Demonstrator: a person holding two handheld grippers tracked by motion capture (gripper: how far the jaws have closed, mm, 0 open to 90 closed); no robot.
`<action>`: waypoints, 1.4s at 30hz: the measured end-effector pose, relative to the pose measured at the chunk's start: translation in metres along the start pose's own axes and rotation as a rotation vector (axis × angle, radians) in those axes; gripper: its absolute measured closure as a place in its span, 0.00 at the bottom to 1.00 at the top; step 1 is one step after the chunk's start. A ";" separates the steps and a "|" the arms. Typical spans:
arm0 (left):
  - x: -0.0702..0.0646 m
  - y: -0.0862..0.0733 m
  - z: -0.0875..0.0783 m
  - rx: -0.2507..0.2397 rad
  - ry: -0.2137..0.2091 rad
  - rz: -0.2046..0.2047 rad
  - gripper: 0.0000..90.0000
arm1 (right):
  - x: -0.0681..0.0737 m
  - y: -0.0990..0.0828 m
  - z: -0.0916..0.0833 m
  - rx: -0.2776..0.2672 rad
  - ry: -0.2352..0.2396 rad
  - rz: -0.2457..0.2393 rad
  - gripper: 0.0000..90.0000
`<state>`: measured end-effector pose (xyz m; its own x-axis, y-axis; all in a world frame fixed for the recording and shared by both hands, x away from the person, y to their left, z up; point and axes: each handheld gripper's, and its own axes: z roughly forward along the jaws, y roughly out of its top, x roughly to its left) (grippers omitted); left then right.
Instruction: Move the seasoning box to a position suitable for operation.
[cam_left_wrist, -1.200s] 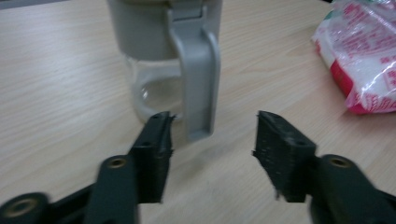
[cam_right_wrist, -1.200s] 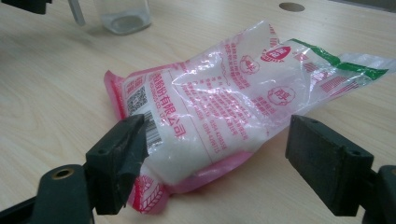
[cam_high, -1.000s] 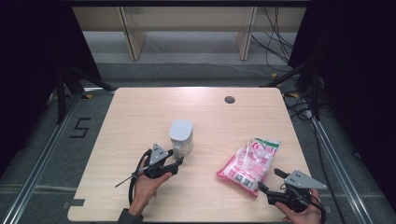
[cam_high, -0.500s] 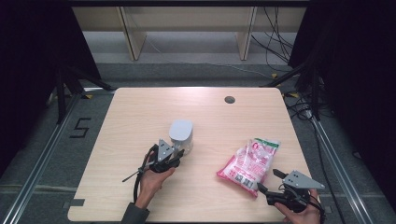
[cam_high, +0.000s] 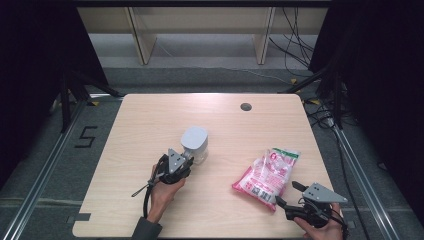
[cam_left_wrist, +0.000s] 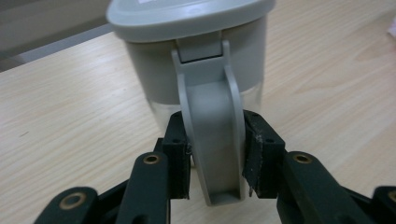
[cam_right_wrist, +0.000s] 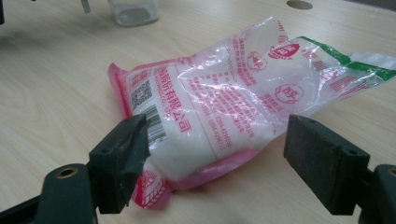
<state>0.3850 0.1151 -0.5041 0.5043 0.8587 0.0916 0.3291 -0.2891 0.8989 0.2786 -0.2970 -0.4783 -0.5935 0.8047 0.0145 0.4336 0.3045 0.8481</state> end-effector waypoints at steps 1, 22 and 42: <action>0.004 -0.001 0.000 -0.002 0.014 -0.010 0.73 | 0.000 0.000 0.000 0.006 0.000 -0.002 0.26; 0.021 -0.008 0.011 -0.020 0.055 -0.050 0.74 | 0.001 0.000 0.000 0.003 -0.011 -0.018 0.26; 0.035 -0.013 0.008 -0.020 0.091 -0.113 0.77 | 0.001 0.000 0.000 0.014 0.009 -0.027 0.27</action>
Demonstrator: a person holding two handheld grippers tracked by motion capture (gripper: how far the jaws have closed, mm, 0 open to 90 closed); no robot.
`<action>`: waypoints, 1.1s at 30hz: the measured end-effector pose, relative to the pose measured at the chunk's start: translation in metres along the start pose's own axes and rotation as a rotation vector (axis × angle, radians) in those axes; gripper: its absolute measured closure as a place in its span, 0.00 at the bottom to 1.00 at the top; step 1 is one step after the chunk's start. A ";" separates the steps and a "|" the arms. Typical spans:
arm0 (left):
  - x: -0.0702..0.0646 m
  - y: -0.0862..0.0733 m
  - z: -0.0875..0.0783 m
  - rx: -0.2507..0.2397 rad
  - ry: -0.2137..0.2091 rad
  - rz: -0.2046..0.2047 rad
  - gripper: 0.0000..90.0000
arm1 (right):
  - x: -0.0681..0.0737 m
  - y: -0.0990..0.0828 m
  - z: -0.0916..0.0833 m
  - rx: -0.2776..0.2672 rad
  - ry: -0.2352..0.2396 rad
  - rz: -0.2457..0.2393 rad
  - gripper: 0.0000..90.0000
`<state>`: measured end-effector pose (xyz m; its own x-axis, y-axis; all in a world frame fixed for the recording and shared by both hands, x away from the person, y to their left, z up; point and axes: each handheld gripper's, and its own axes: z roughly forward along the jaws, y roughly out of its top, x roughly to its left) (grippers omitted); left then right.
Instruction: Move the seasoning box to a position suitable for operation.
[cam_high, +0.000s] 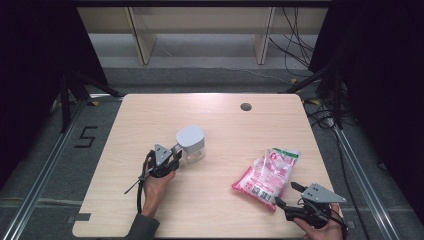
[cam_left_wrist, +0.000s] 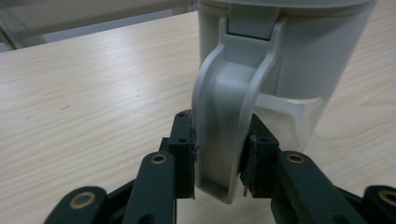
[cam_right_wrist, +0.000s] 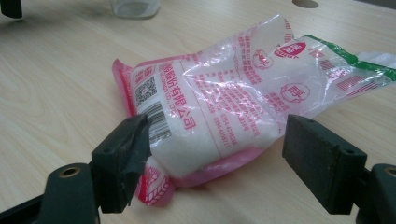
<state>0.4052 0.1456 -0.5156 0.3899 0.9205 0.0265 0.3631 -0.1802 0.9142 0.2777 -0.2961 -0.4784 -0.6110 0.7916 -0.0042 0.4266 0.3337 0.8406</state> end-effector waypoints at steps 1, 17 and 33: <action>0.001 0.000 0.000 -0.003 0.014 0.005 0.77 | 0.001 0.000 -0.001 0.000 -0.001 0.014 0.27; -0.006 -0.002 0.000 -0.022 -0.055 0.012 0.79 | 0.001 0.000 0.001 -0.002 0.007 -0.005 0.27; -0.025 -0.005 -0.013 -0.011 -0.204 0.107 0.78 | 0.002 0.000 -0.001 -0.005 -0.001 -0.013 0.27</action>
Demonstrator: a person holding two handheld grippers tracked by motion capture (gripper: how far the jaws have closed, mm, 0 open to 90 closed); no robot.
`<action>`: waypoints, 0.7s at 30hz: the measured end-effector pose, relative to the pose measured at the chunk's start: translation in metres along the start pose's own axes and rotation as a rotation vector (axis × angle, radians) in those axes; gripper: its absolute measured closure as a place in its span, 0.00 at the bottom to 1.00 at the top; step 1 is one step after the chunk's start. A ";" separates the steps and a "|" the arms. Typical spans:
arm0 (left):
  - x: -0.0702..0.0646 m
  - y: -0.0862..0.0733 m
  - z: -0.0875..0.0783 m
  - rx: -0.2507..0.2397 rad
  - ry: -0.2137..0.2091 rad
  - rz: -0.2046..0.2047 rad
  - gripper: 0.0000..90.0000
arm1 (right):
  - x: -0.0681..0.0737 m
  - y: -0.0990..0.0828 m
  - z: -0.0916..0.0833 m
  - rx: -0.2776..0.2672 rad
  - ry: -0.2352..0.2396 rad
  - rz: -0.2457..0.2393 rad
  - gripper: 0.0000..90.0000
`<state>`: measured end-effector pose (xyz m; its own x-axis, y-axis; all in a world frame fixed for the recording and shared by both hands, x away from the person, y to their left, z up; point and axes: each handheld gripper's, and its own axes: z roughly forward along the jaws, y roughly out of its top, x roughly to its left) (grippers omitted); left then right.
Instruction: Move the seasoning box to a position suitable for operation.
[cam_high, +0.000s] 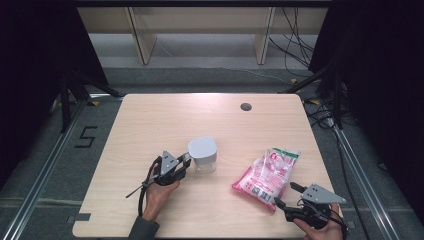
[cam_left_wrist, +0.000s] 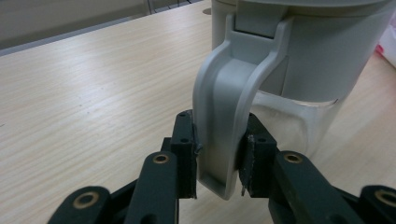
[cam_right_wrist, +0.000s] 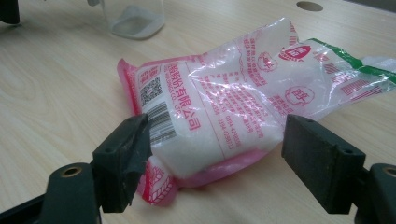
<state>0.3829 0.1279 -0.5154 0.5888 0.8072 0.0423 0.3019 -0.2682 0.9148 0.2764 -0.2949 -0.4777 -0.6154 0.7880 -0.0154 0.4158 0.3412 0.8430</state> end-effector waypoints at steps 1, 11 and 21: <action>-0.001 0.000 0.001 -0.004 -0.012 -0.009 0.78 | 0.000 0.000 0.000 0.003 0.001 0.002 0.27; -0.005 0.003 0.006 0.040 0.046 0.095 0.80 | -0.001 0.000 0.000 0.001 0.002 -0.006 0.27; 0.000 -0.003 0.005 0.004 -0.004 0.017 0.82 | -0.001 0.000 0.000 -0.003 0.007 -0.013 0.27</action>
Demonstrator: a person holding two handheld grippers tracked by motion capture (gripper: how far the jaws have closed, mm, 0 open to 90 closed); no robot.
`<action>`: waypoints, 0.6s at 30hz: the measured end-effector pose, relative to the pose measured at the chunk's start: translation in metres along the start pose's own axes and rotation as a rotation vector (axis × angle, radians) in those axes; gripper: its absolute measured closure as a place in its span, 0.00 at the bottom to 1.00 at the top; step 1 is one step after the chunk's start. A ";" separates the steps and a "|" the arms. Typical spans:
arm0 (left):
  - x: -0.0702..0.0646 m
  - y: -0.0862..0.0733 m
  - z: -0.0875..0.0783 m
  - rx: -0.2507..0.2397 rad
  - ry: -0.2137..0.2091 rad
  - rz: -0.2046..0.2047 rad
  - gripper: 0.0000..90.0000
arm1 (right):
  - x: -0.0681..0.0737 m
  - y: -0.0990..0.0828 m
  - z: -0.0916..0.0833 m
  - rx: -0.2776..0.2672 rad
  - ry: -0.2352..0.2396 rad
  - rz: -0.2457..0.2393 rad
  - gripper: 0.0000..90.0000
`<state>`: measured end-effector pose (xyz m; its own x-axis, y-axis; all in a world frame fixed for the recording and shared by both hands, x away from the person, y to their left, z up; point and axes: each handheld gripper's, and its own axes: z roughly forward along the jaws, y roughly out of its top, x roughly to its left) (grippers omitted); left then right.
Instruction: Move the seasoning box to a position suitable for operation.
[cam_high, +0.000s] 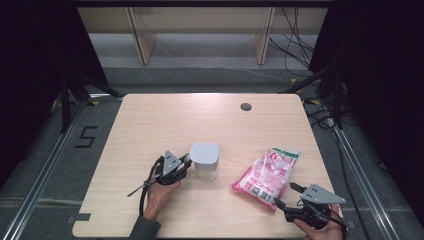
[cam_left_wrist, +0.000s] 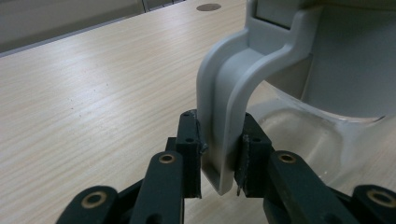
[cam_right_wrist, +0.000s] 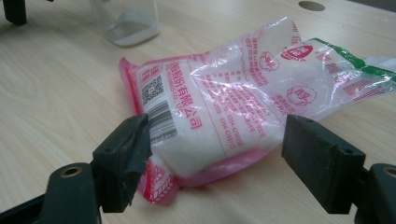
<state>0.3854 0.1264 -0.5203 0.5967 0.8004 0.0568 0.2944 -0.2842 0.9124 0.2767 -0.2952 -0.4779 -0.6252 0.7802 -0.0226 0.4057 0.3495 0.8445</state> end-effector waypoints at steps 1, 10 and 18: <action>0.000 0.000 0.000 0.000 0.000 0.000 0.82 | 0.000 0.000 0.000 0.000 0.000 0.000 0.27; -0.017 0.002 -0.008 0.032 -0.036 0.029 0.82 | 0.000 0.000 0.001 0.006 0.020 -0.007 0.27; -0.022 -0.003 -0.017 0.019 -0.041 0.015 0.80 | 0.000 0.000 0.000 -0.010 0.004 -0.018 0.27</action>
<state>0.3591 0.1187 -0.5177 0.6308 0.7741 0.0534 0.2996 -0.3065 0.9035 0.2768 -0.2951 -0.4775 -0.6353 0.7714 -0.0359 0.3875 0.3587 0.8493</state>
